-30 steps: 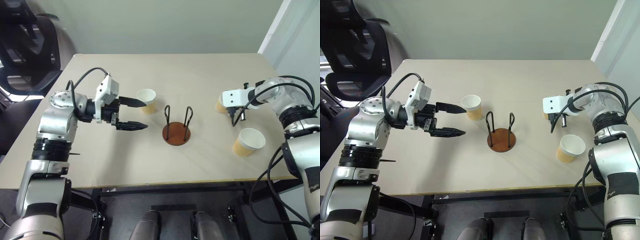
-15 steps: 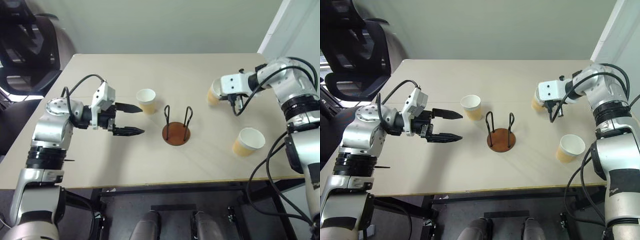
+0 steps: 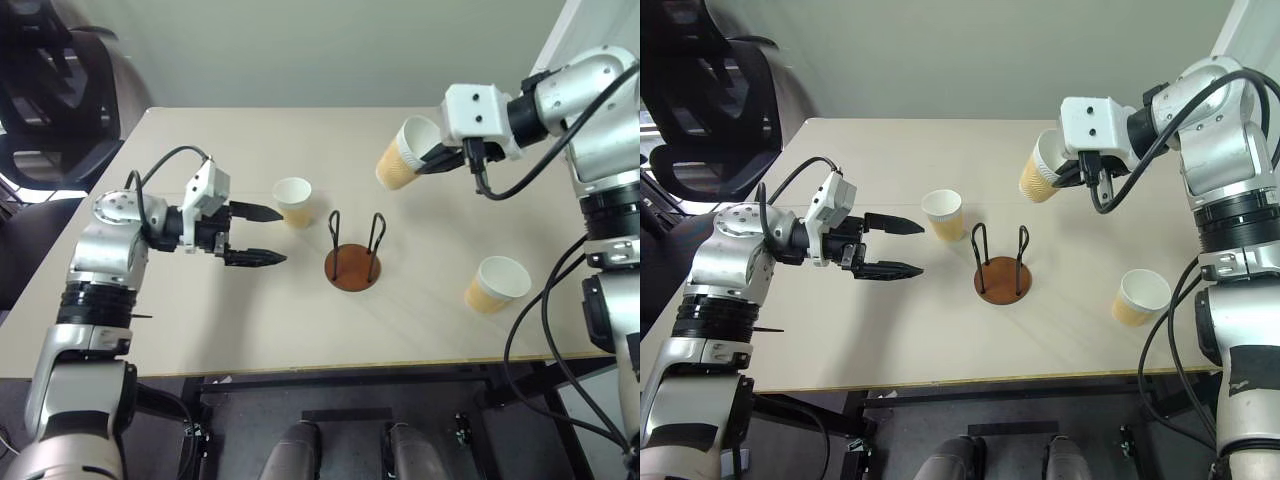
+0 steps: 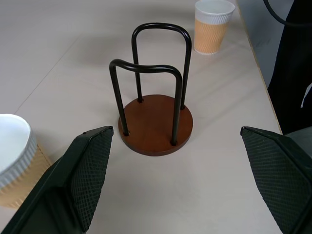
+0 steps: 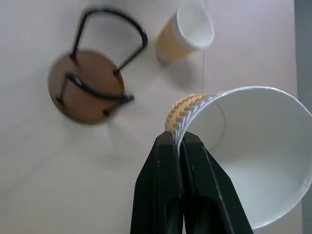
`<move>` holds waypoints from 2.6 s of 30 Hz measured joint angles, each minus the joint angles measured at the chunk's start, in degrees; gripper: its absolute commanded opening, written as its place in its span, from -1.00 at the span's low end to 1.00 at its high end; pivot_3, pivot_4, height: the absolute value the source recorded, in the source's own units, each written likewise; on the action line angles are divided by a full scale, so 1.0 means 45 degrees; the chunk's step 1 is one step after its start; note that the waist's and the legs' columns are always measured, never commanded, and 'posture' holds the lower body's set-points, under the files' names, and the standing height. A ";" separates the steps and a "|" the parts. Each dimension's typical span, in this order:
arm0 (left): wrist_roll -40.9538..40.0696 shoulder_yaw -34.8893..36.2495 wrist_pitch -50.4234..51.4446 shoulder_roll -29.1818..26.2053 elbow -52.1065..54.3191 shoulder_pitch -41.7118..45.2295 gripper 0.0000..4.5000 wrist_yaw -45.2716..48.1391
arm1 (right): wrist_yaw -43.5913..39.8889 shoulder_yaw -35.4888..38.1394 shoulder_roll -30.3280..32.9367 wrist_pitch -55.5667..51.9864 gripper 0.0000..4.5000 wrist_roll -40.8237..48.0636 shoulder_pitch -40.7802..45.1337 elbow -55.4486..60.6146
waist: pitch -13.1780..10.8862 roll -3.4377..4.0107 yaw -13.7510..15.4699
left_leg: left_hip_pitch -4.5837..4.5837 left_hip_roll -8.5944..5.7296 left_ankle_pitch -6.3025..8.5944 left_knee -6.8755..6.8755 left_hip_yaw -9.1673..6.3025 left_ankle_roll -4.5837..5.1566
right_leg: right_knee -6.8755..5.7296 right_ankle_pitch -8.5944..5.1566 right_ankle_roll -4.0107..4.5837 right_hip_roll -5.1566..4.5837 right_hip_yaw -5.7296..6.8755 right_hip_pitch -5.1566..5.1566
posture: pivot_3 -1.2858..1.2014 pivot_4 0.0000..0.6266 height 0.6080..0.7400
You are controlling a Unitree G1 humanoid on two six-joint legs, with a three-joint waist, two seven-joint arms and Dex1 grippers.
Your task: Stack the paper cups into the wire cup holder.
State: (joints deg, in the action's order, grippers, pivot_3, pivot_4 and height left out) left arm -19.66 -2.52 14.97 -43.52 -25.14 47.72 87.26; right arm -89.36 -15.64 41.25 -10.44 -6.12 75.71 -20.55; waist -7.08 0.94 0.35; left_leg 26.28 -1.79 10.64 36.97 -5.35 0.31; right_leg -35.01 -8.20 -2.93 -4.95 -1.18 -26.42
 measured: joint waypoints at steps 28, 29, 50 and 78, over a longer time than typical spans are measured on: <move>0.0273 -0.0150 -0.0444 0.0237 -0.0483 0.0093 1.00 0.0197 | -0.0397 -0.1056 -0.0452 -0.1328 -1.00 0.1044 -0.1202 0.2389 | 0.0001 -0.0001 -0.0010 | 0.0011 -0.0004 -0.0036 0.0010 0.0000 0.0033 | -0.0012 -0.0003 -0.0004 0.0003 0.0001 -0.0013 | 0.03 -0.52 1.00; 0.0272 -0.0150 -0.0444 0.0229 -0.0481 0.0094 1.00 0.0191 | -0.0417 -0.1056 -0.0444 -0.1324 -1.00 0.1046 -0.1218 0.2448 | 0.0001 -0.0001 -0.0013 | 0.0011 -0.0004 -0.0036 0.0010 0.0000 0.0032 | -0.0012 -0.0003 -0.0004 0.0003 0.0000 -0.0013 | 0.03 -0.52 1.00; 0.0260 -0.0147 -0.0445 0.0228 -0.0482 0.0090 1.00 -0.0024 | -0.0416 -0.1708 -0.0351 0.0218 -1.00 0.0396 -0.1770 0.2929 | 0.0001 -0.0002 -0.0013 | 0.0009 -0.0004 -0.0054 0.0012 0.0000 0.0037 | -0.0018 -0.0003 -0.0004 0.0002 0.0000 -0.0012 | 0.03 -0.52 1.00; 0.0645 -0.0099 -0.1067 0.0426 -0.1413 0.0733 1.00 -0.1299 | 0.2239 0.0611 -0.1490 -0.4950 0.98 0.2657 -0.1666 0.3248 | 0.0002 -0.0003 0.0005 | 0.0015 -0.0015 -0.0075 0.0016 0.0000 0.0036 | -0.0017 -0.0003 -0.0004 0.0002 -0.0003 -0.0011 | 0.03 -0.52 1.00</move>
State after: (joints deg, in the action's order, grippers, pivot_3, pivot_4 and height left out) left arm -16.76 -2.96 10.17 -41.60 -31.50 51.02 81.42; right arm -79.28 -12.89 34.55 -32.72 5.84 68.21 -5.93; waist -7.08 0.93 0.37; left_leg 26.35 -1.85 10.30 37.04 -5.35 0.47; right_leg -35.09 -8.21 -2.94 -4.94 -1.19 -26.47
